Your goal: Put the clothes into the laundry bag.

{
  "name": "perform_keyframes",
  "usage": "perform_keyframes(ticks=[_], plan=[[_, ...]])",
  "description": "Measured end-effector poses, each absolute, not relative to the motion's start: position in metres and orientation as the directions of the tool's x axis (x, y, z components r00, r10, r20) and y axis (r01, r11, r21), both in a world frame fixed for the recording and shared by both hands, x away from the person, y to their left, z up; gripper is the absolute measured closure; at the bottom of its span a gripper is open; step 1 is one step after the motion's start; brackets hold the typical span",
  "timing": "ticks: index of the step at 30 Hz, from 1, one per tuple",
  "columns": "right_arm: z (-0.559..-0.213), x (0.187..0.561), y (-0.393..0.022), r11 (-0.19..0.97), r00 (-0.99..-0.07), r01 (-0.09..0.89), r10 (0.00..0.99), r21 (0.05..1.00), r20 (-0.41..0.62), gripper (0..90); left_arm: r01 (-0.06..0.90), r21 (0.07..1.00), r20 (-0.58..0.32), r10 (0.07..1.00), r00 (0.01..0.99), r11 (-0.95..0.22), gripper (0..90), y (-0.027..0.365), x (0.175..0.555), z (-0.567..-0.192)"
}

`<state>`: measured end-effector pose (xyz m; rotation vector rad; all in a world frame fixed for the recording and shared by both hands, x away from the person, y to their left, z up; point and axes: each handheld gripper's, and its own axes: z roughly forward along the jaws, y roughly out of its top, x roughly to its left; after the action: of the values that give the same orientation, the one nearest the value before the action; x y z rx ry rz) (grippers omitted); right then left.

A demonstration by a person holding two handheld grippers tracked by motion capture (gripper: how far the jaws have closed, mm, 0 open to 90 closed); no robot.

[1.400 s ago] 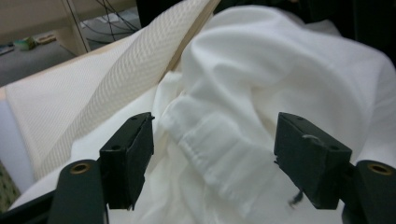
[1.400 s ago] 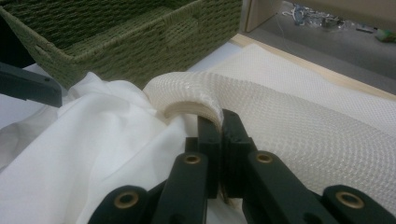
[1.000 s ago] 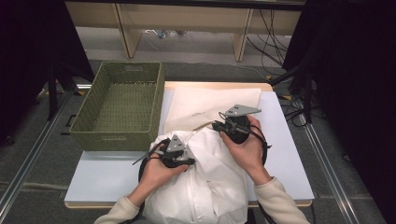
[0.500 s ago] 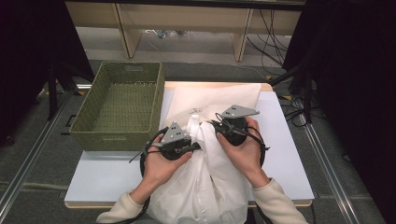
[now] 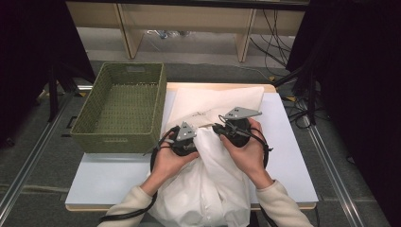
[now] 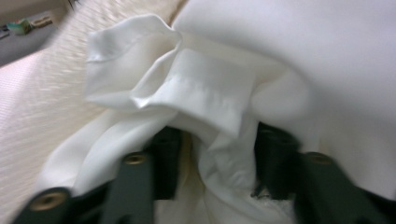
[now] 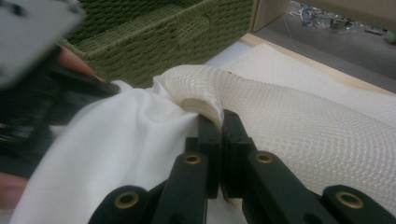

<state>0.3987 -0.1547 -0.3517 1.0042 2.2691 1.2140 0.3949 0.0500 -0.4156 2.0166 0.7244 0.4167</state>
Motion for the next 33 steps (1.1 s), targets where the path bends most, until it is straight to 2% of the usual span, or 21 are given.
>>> perform_keyframes(ticks=[2,6,10,15,18,21,24,26,27,31,33], plan=[[-0.352,0.399,-0.157,0.370,-0.668,0.410,0.744,0.834,-0.002,88.9,0.321,0.870,-0.012,0.635,0.772,-0.373,41.8,0.059,0.384,-0.406],[-0.351,0.400,-0.158,0.371,-0.667,0.413,0.745,0.832,-0.002,88.9,0.301,0.887,-0.014,0.630,0.776,-0.351,34.3,0.079,0.362,-0.390],[-0.350,0.400,-0.158,0.369,-0.665,0.414,0.747,0.832,0.000,88.9,0.281,0.882,0.040,0.654,0.755,-0.378,30.2,0.093,0.356,-0.389],[-0.350,0.399,-0.157,0.372,-0.664,0.414,0.747,0.831,-0.003,88.9,0.352,0.809,0.045,0.646,0.762,-0.472,29.7,0.094,0.376,-0.422],[-0.350,0.400,-0.158,0.372,-0.668,0.416,0.744,0.830,0.001,88.9,0.389,0.771,0.023,0.632,0.775,-0.505,34.2,0.084,0.387,-0.449],[-0.351,0.400,-0.159,0.375,-0.670,0.418,0.742,0.828,0.002,88.8,0.411,0.750,0.010,0.629,0.777,-0.519,43.5,0.077,0.392,-0.461],[-0.352,0.402,-0.158,0.379,-0.676,0.409,0.737,0.830,-0.003,88.8,0.424,0.741,0.005,0.635,0.772,-0.521,59.7,0.077,0.391,-0.459],[-0.351,0.401,-0.158,0.373,-0.669,0.417,0.743,0.829,0.003,88.9,0.438,0.766,-0.044,0.642,0.766,-0.470,73.0,0.079,0.389,-0.453],[-0.352,0.401,-0.158,0.372,-0.668,0.417,0.744,0.829,0.001,88.9,0.444,0.775,-0.064,0.642,0.764,-0.450,76.4,0.081,0.388,-0.451],[-0.351,0.401,-0.158,0.367,-0.662,0.420,0.750,0.830,0.003,89.0,0.446,0.845,-0.171,0.641,0.748,-0.295,80.8,0.087,0.372,-0.425],[-0.352,0.402,-0.158,0.365,-0.662,0.415,0.750,0.833,0.002,89.0,0.418,0.874,-0.188,0.621,0.761,-0.248,81.1,0.086,0.364,-0.410]])
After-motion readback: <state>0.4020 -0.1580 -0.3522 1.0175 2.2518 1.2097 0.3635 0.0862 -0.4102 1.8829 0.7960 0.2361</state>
